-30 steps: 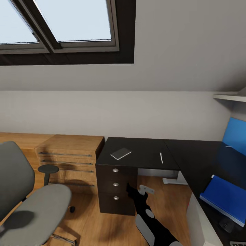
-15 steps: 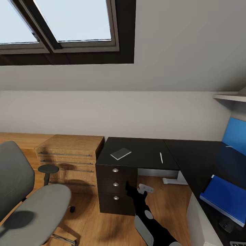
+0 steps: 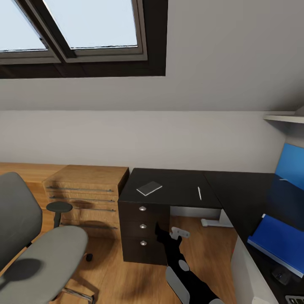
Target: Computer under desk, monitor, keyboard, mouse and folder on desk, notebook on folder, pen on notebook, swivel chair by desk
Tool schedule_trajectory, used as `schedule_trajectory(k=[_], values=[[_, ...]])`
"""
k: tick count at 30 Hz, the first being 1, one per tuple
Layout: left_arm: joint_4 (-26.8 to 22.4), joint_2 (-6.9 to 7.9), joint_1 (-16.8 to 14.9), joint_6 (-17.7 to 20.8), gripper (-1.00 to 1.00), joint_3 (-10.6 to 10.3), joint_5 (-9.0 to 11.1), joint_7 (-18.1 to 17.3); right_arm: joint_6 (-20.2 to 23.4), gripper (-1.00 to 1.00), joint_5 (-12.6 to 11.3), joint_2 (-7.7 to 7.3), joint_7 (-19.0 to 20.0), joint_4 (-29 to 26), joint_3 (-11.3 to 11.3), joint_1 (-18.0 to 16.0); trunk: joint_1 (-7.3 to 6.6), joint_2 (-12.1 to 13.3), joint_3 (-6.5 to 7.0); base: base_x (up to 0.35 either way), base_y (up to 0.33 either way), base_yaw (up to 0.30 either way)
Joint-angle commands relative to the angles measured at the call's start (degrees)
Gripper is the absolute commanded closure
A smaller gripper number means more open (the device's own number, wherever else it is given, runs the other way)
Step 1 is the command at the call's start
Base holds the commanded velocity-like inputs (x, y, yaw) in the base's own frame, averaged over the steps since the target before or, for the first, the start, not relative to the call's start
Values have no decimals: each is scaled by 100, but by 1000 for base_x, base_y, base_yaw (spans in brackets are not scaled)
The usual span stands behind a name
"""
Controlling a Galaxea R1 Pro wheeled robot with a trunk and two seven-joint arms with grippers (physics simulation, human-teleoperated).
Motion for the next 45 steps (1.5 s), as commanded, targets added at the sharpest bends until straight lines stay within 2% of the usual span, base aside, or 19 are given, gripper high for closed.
schedule_trajectory(k=[1, 3, 7, 12, 14, 15, 16, 19, 20, 22, 26, 28, 29, 32, 33, 35, 36, 39, 45], values=[[-263, 13, -4, 46, -100, -50, -4, 31, -109, -100, -39, 0, -28, 4, 22, -8, 23, -46, -25, 0, 0, 0], [-497, 8, -7, 130, -100, -51, -21, 32, -214, -100, -39, 0, -28, 7, 15, -8, 67, -126, -61, 0, 0, 0], [-1070, 9, -9, 630, -100, -57, -39, 37, -377, -100, -43, 0, -27, 30, 11, -8, 154, -286, -133, 0, 0, 0], [-2320, 34, -10, 2056, -100, -54, -47, 60, -412, -100, -59, 0, -38, 57, 11, -8, 264, -487, -223, 0, 0, 0], [-3120, 116, -11, 2819, -100, -47, -46, 181, -390, -100, -74, 0, -48, 62, -12, -8, 308, -567, -259, 0, 0, 0], [-3320, 143, -11, 2989, -100, -44, -45, 239, -386, -100, -77, 0, -49, 62, -21, -8, 330, -607, -276, 0, 0, 0], [-3726, 188, -11, 3306, -100, -38, -45, 386, -375, -100, -82, 0, -56, 65, -34, -8, 352, -647, -294, 0, 0, 0], [-4543, 239, -11, 3882, -100, -11, -37, 751, -321, -100, -90, 0, -70, 56, -52, -12, 418, -767, -348, 0, 0, 0], [-5107, 257, -9, 4267, -100, 13, -20, 1009, -230, -100, -92, 0, -75, 35, -62, -38, 440, -808, -366, 0, 0, 0], [-5618, 263, -6, 4592, -100, 37, -6, 1195, -90, -100, -98, 0, -79, 27, -95, -144, 484, -888, -402, 0, 0, 0], [-6305, 256, -7, 5039, -100, 195, 9, 1343, 276, -100, -130, 0, -79, 23, -387, -415, 572, -1048, -474, 0, 0, 0], [-6687, 246, -19, 5357, -100, 429, 15, 1385, 724, -100, -166, 0, -62, 22, -852, -592, 616, -1128, -510, 0, 0, 0], [-6769, 247, -25, 5438, -100, 500, 18, 1389, 855, -100, -172, 0, -57, 22, -984, -635, 638, -1169, -528, 0, 0, 0], [-7191, 245, -147, 5956, -100, 1012, 54, 1400, 1685, -100, -190, 0, -37, 34, -1788, -874, 704, -1289, -582, 0, 0, 0], [-7344, 244, -212, 6156, -100, 1239, 157, 1398, 2032, -100, -199, 0, -33, 45, -2121, -940, 726, -1329, -600, 0, 0, 0], [-7465, 254, -247, 6273, -100, 1375, 342, 1398, 2283, -100, -207, 0, -7, 50, -2356, -974, 769, -1409, -636, 0, 0, 0], [-7514, 258, -260, 6319, -100, 1435, 489, 1399, 2386, -100, -209, 0, 47, 52, -2449, -987, 791, -1449, -653, 0, 0, 0], [-7561, 253, -274, 6362, -100, 1488, 698, 1403, 2485, -100, -212, 0, 247, 45, -2542, -993, 857, -1570, -707, 0, 0, 0], [-7585, 262, -283, 6369, -100, 1543, 810, 1404, 2561, -100, -221, 0, 710, -62, -2586, -978, 989, -1810, -815, 0, 0, 5]])
